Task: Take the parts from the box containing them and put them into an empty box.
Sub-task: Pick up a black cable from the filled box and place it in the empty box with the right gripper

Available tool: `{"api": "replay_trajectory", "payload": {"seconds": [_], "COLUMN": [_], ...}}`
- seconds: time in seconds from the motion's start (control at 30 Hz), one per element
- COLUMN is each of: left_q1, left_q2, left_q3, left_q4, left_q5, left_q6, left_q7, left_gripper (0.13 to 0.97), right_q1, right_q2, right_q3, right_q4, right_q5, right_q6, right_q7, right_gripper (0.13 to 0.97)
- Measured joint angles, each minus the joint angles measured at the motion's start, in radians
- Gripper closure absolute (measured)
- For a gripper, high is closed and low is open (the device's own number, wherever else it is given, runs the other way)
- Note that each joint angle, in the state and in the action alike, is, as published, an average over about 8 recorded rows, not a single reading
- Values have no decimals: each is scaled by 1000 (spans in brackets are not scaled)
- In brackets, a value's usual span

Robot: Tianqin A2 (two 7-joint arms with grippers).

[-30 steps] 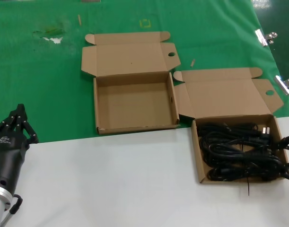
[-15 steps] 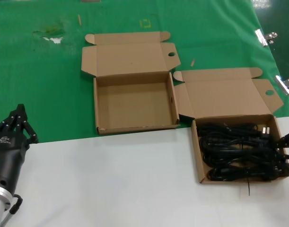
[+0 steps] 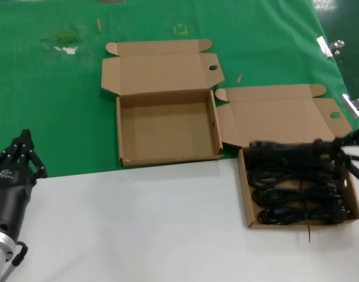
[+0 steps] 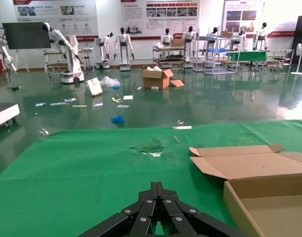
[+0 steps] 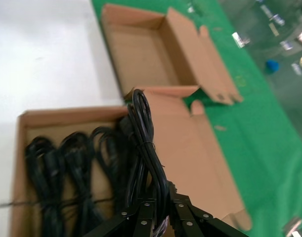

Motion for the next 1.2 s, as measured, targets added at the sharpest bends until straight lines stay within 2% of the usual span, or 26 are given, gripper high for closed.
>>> {"api": "replay_trajectory", "payload": {"seconds": [0.27, 0.63, 0.93, 1.2], "left_q1": [0, 0, 0, 0], "left_q2": [0, 0, 0, 0], "left_q3": [0, 0, 0, 0], "left_q4": [0, 0, 0, 0], "left_q5": [0, 0, 0, 0], "left_q6": [0, 0, 0, 0], "left_q7": [0, 0, 0, 0], "left_gripper": [957, 957, 957, 957], "right_q1": [73, 181, 247, 288], "right_q2": [-70, -308, -524, -665], "right_q3": [-16, -118, -203, -249], "right_q4": [40, 6, -90, -235], "right_q5": [-69, -252, -401, -477], "right_q6": [48, 131, 186, 239], "right_q7": [76, 112, 94, 41], "right_gripper": [924, 924, 924, 924]}}
